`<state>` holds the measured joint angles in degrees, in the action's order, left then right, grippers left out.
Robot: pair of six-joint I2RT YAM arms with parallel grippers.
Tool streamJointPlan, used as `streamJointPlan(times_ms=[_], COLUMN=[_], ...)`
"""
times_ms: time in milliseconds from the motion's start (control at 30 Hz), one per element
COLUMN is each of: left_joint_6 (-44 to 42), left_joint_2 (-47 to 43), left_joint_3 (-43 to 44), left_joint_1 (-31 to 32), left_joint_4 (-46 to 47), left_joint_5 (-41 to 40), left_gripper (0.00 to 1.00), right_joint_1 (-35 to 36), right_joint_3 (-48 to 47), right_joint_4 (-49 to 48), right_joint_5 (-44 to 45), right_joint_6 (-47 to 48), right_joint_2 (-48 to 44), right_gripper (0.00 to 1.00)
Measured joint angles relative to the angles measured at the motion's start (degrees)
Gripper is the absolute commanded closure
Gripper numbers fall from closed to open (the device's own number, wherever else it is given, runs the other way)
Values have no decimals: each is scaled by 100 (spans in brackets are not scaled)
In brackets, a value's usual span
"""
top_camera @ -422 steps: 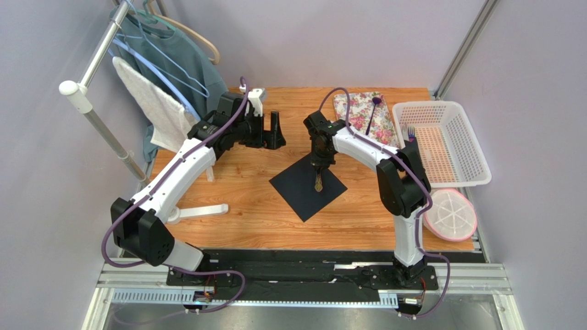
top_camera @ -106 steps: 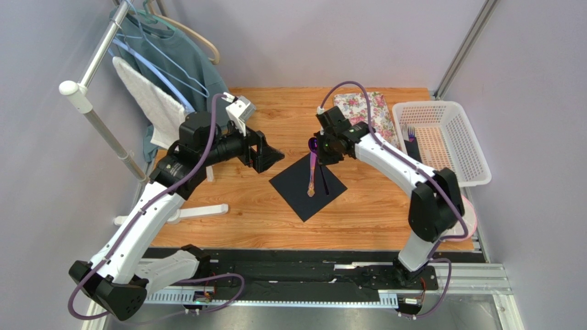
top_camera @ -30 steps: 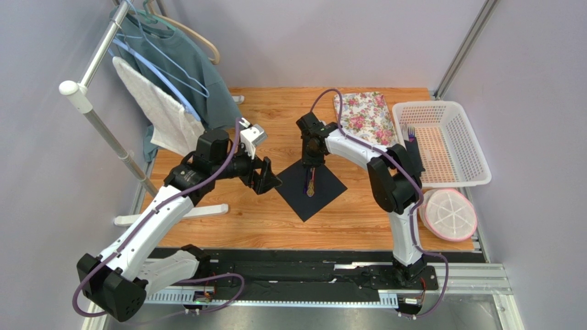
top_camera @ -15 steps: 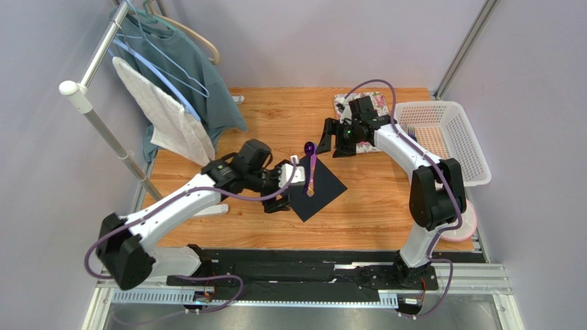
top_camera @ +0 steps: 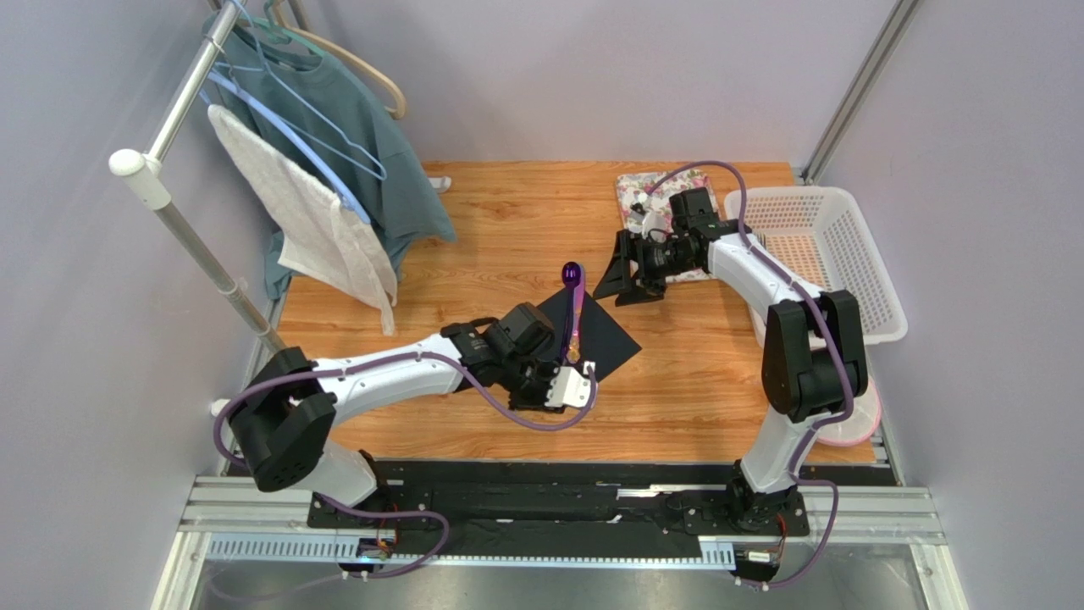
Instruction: Place the utensils on the paper napkin and roll it up
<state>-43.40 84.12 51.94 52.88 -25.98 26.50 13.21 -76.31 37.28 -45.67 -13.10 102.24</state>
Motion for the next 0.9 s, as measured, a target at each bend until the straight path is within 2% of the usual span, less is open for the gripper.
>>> streamJointPlan(times_ms=[333, 900], left_joint_6=[-262, -367], left_joint_2=[957, 1523], left_joint_3=[105, 426], left_joint_1=[138, 149], left_joint_4=[398, 664], left_joint_5=[-52, -164], left_gripper=[65, 66], right_joint_1=[9, -107], right_joint_3=[26, 140], right_joint_4=[4, 11], right_joint_5=[-310, -605], right_joint_6=[15, 55], right_joint_2=[168, 173], right_gripper=[33, 35])
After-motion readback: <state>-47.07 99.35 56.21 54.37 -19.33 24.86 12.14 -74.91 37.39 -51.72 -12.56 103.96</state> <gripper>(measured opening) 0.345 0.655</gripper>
